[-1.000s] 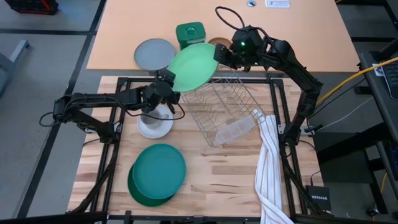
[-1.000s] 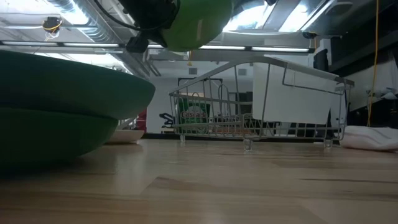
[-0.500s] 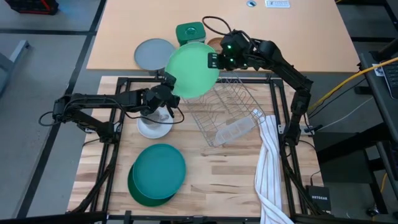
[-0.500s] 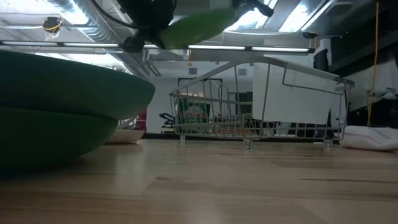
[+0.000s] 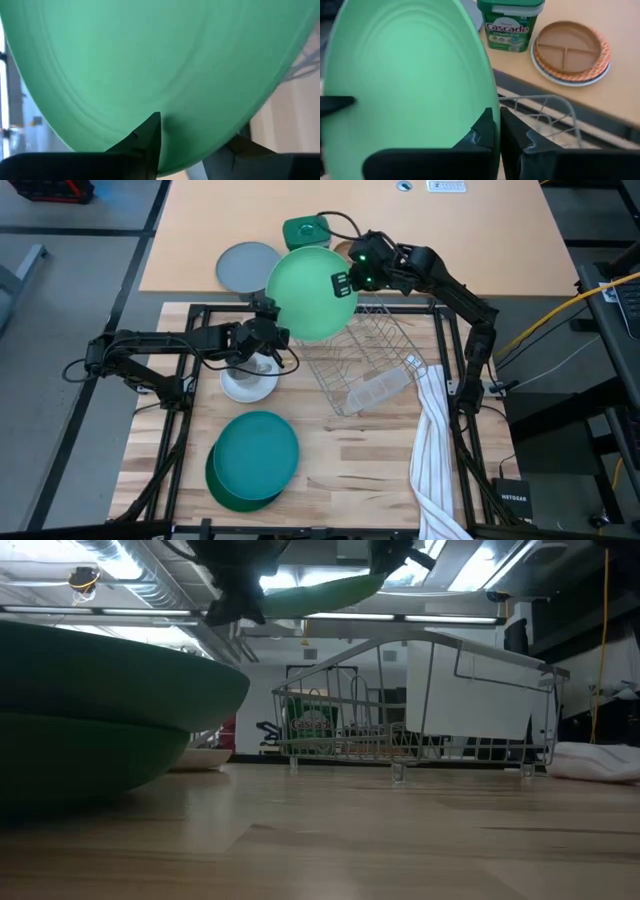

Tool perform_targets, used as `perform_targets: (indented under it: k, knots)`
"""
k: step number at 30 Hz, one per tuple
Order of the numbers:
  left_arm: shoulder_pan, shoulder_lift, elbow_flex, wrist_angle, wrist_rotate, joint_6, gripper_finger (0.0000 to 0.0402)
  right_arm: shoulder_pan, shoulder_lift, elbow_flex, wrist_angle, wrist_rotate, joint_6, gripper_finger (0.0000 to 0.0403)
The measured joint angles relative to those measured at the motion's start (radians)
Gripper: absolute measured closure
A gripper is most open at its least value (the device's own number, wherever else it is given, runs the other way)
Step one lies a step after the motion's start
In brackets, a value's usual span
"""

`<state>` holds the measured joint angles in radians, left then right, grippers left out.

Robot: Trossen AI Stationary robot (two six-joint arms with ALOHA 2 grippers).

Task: Sort dishes
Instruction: Put the light green plate into the dish rack

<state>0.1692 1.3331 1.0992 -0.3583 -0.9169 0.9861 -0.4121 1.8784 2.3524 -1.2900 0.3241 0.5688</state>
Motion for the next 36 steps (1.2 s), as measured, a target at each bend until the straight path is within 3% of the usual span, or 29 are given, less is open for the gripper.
perform_targets:
  k: [17, 32, 36]
  knots:
    - [-0.043, 0.002, -0.002, -0.103, 0.003, -0.294, 0.0279, 0.002, 0.030, 0.002, 0.069, 0.103, -0.275, 0.0391]
    - [-0.072, 0.000, -0.002, -0.113, -0.010, -0.285, 0.0279, -0.002, 0.029, 0.000, 0.032, 0.079, -0.323, 0.0394]
    - [-0.086, 0.000, -0.002, -0.112, -0.009, -0.326, 0.0279, -0.001, 0.029, 0.000, 0.003, 0.130, -0.339, 0.0394]
